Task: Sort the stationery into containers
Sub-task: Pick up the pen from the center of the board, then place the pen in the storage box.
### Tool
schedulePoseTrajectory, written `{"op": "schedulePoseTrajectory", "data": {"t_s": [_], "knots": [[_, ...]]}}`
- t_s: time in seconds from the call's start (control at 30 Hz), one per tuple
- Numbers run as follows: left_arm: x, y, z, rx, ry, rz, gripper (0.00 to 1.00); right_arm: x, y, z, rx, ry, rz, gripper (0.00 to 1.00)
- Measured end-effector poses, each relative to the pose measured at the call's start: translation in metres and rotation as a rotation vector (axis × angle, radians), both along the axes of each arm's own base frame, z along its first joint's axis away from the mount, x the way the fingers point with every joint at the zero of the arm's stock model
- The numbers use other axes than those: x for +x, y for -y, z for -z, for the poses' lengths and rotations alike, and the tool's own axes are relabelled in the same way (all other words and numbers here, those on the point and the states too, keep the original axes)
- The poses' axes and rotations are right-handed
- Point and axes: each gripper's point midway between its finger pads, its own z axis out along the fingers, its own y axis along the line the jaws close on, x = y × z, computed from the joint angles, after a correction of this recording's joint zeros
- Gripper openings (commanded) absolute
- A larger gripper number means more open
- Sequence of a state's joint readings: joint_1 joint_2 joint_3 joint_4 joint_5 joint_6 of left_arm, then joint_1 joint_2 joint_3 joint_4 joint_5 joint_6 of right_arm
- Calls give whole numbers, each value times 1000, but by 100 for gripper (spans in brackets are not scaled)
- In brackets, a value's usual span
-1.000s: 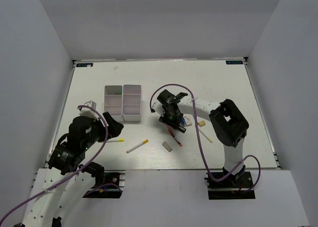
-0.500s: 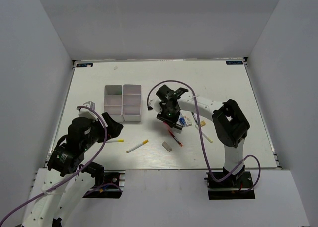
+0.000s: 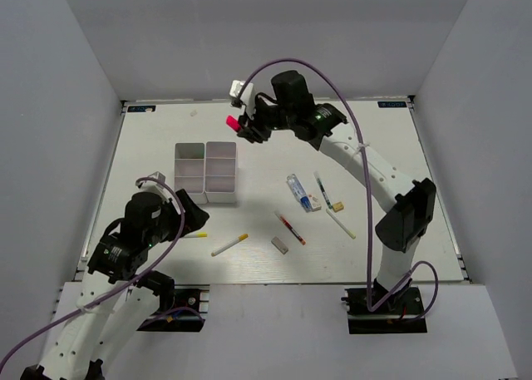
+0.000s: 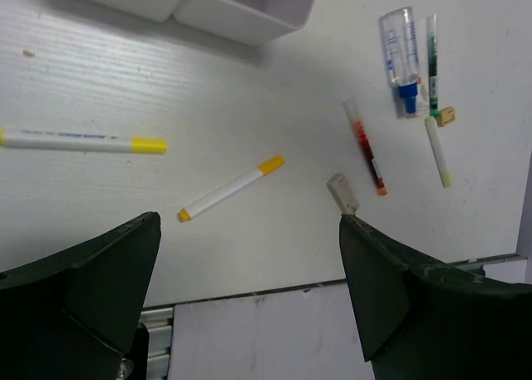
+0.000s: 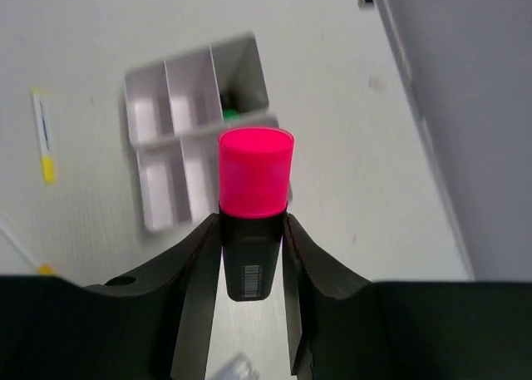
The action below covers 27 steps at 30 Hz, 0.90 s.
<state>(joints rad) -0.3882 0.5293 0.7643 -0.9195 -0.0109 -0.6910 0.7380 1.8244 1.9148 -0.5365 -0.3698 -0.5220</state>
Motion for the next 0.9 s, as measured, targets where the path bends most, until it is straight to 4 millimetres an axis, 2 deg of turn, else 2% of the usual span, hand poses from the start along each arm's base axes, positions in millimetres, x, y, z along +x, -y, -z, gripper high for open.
{"op": "schedulePoseTrajectory", "data": {"t_s": [0.07, 0.17, 0.27, 0.4, 0.53, 0.73, 0.9], "knots": [[-4, -1, 8, -4, -34, -11, 97, 1, -23, -15, 84, 30, -72, 0], [-10, -3, 11, -16, -51, -26, 97, 3, -60, -18, 182, 53, -182, 0], [-15, -5, 11, -27, -57, -39, 97, 9, -97, -3, 251, 44, -253, 0], [-21, -7, 15, -28, -79, -51, 97, 11, -131, 25, 319, -2, -317, 0], [-26, -9, 15, -37, -84, -62, 97, 9, -153, 32, 402, -7, -372, 0], [-28, -10, 17, -44, -103, -77, 97, 9, -171, 31, 478, 26, -407, 0], [-31, -11, 20, -41, -119, -84, 97, 15, -179, 56, 471, 24, -409, 0]]}}
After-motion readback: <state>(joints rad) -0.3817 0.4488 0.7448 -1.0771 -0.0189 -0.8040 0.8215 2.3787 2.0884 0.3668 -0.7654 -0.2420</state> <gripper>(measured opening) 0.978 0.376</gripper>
